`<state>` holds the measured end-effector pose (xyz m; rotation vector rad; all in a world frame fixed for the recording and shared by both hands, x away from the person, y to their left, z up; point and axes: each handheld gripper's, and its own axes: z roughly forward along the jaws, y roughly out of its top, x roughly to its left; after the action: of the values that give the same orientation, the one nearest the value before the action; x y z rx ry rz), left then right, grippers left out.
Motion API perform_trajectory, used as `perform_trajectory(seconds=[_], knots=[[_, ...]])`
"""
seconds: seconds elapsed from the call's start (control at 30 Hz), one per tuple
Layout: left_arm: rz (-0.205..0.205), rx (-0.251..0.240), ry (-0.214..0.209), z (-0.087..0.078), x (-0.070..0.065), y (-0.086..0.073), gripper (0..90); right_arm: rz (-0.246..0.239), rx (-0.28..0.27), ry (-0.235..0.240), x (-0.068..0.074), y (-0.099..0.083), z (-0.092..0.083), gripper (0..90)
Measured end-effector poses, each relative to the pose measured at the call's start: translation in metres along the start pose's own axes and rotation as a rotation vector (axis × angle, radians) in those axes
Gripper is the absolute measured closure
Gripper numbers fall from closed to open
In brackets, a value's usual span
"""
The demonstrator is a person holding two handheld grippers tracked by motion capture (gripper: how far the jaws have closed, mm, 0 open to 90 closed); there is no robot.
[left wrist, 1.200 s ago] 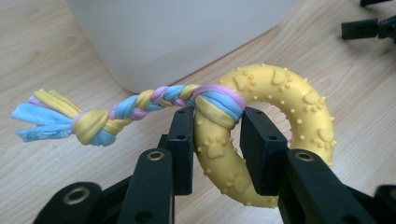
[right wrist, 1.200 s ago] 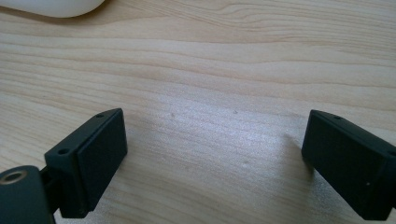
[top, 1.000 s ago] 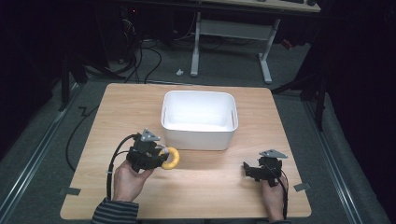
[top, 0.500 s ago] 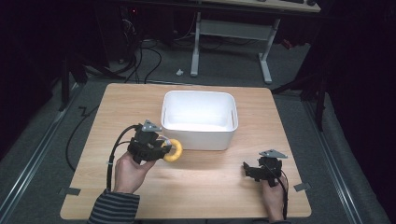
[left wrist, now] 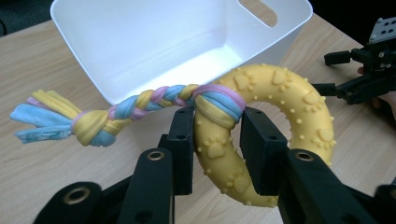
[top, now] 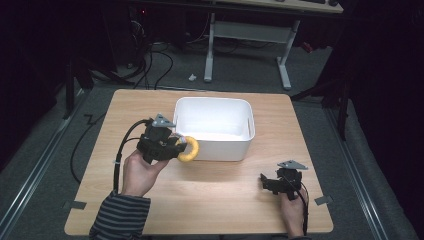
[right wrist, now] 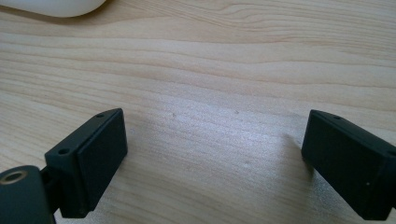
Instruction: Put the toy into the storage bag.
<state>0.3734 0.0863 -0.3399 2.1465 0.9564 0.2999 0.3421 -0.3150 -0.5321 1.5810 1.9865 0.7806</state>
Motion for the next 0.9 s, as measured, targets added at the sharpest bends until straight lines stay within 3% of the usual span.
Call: perform_trajectory(seconds=[0.43,0.63,0.9], knots=[[0.001,0.002,-0.034,0.008,0.005,0.026,66.2,0.0,0.0,0.0,0.0,0.0,0.0,6.8],[0.012,0.015,-0.02,0.014,0.009,0.039,66.2,0.0,0.0,0.0,0.0,0.0,0.0,6.8],[0.004,-0.016,-0.04,0.024,0.01,0.05,66.1,0.002,0.001,0.0,0.0,0.0,0.0,6.8]])
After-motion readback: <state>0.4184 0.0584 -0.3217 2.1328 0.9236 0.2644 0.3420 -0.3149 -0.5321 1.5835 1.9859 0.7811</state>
